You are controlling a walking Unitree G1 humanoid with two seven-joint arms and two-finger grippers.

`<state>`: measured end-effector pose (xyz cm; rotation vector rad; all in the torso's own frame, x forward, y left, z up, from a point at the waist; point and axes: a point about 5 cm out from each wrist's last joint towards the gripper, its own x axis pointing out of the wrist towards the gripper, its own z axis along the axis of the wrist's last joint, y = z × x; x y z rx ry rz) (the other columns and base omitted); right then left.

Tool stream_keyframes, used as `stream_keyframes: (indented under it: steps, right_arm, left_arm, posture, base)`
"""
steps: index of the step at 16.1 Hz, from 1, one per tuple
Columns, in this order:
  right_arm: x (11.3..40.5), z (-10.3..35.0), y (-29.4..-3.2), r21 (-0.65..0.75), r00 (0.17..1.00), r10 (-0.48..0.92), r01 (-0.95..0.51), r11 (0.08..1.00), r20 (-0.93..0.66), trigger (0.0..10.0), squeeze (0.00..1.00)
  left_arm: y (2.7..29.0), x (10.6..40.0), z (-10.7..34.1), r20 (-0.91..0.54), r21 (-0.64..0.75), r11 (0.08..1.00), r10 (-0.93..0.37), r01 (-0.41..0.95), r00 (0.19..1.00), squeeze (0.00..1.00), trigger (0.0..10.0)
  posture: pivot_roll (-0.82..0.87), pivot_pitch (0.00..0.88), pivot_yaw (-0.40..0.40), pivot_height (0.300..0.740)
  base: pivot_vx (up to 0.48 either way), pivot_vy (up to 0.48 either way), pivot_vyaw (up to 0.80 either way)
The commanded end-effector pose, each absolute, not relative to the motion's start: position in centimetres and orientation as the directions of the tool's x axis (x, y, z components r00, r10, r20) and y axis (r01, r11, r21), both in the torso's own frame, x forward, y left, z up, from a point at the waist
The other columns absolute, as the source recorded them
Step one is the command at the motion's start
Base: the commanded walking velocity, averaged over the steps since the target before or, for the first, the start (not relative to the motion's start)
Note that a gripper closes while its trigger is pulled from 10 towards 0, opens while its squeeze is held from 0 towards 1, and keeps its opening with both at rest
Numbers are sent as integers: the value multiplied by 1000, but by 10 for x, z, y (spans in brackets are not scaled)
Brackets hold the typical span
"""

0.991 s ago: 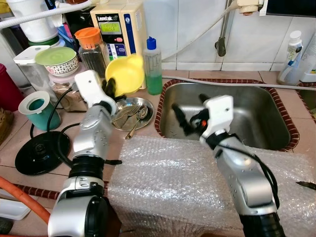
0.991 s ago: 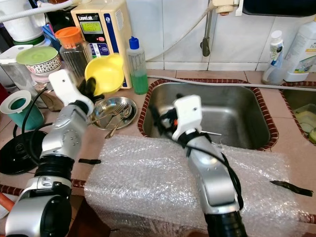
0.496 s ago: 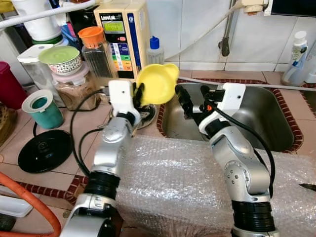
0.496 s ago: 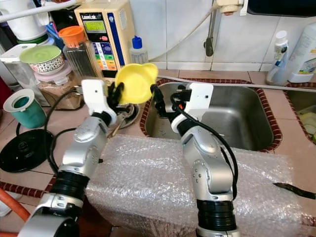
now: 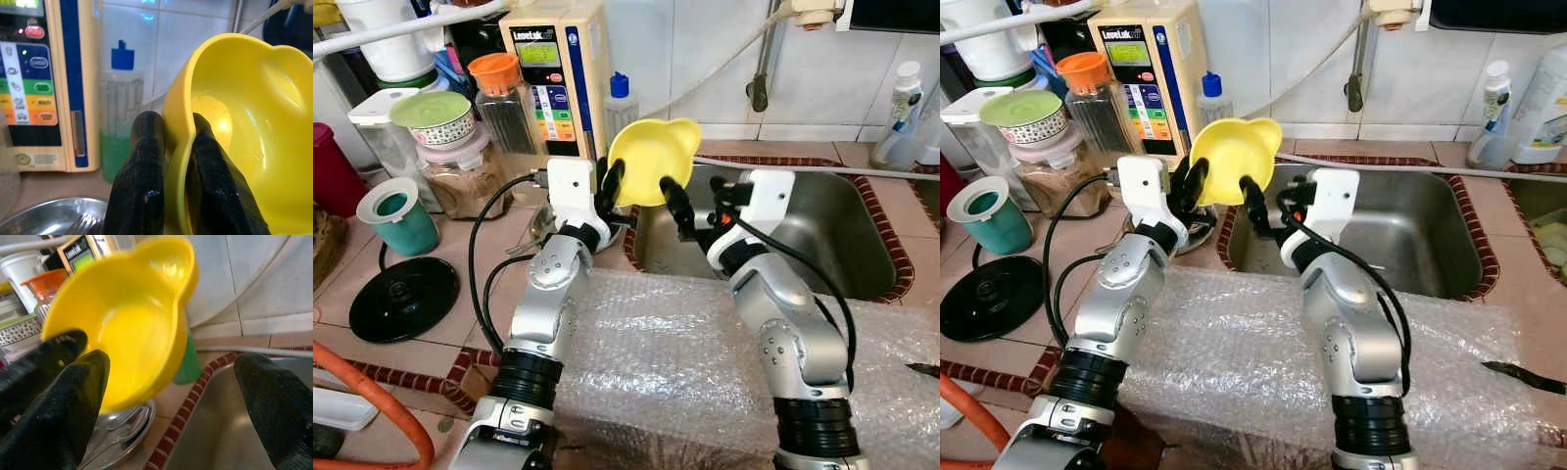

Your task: Kitchen organization

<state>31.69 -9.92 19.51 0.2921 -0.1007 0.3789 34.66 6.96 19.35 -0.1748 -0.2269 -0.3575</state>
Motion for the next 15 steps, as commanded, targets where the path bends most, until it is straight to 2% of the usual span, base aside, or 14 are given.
stream_keyframes:
  steps: [1, 2, 3, 4, 9, 15]
  right_arm:
    - [322, 200, -95, 250, 924, 345, -377, 892, 163, 10000, 0]
    - [328, 198, -99, 284, 941, 302, -335, 898, 154, 4275, 0]
    - [329, 197, -100, 300, 944, 293, -327, 896, 151, 4275, 0]
    - [330, 197, -100, 307, 944, 293, -327, 894, 151, 0, 0]
    - [340, 203, -103, 349, 954, 248, -293, 890, 169, 0, 0]
    - [339, 191, -112, 434, 974, 203, -224, 873, 96, 0, 0]
  left_arm:
    - [70, 343, 199, 287, -131, 915, -334, 382, 898, 0, 863]
    - [69, 340, 201, 299, -143, 909, -338, 392, 892, 0, 78]
    - [69, 340, 201, 301, -145, 906, -342, 398, 890, 0, 78]
    - [68, 339, 202, 304, -150, 901, -350, 407, 886, 0, 0]
    - [61, 333, 200, 301, -160, 878, -392, 451, 869, 0, 0]
    - [58, 332, 200, 307, -167, 869, -403, 466, 862, 0, 0]
  posture:
    - [-42, 0, 119, 740]
    - [-40, 0, 120, 740]
    - [-39, 0, 120, 740]
    - [-39, 0, 119, 740]
    - [-43, 0, 121, 740]
    - [-61, 0, 119, 740]
  base:
    - [0, 0, 0]
    - [0, 0, 0]
    - [0, 0, 0]
    - [0, 0, 0]
    - [0, 0, 0]
    - [0, 0, 0]
